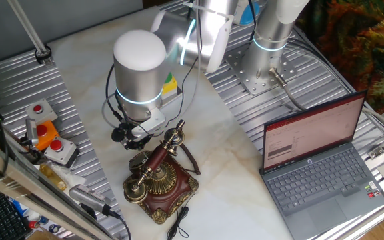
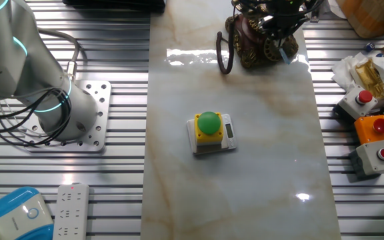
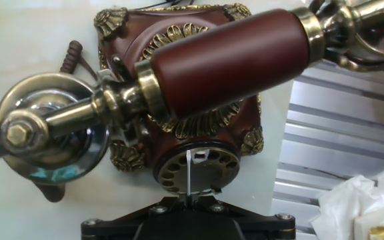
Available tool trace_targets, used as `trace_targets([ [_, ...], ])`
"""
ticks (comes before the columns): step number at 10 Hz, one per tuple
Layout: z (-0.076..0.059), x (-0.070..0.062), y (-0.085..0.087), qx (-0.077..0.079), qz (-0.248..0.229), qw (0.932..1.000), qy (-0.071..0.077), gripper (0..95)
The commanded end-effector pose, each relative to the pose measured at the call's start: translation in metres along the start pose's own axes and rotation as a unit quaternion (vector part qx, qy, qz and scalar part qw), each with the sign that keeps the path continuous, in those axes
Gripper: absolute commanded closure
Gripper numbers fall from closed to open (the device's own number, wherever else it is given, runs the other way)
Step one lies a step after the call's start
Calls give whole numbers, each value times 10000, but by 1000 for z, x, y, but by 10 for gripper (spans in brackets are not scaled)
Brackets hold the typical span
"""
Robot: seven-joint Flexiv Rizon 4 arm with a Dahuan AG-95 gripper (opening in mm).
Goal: Dial a number on an old rotary phone
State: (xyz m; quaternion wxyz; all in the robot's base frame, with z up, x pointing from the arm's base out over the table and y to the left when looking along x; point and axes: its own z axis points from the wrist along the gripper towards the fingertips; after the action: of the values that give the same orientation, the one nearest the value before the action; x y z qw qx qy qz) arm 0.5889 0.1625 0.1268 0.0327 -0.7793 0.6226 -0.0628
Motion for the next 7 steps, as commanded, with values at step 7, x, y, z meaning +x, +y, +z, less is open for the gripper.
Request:
trace_targets([
  [7, 0, 5, 4, -160, 63, 9996, 209, 950],
])
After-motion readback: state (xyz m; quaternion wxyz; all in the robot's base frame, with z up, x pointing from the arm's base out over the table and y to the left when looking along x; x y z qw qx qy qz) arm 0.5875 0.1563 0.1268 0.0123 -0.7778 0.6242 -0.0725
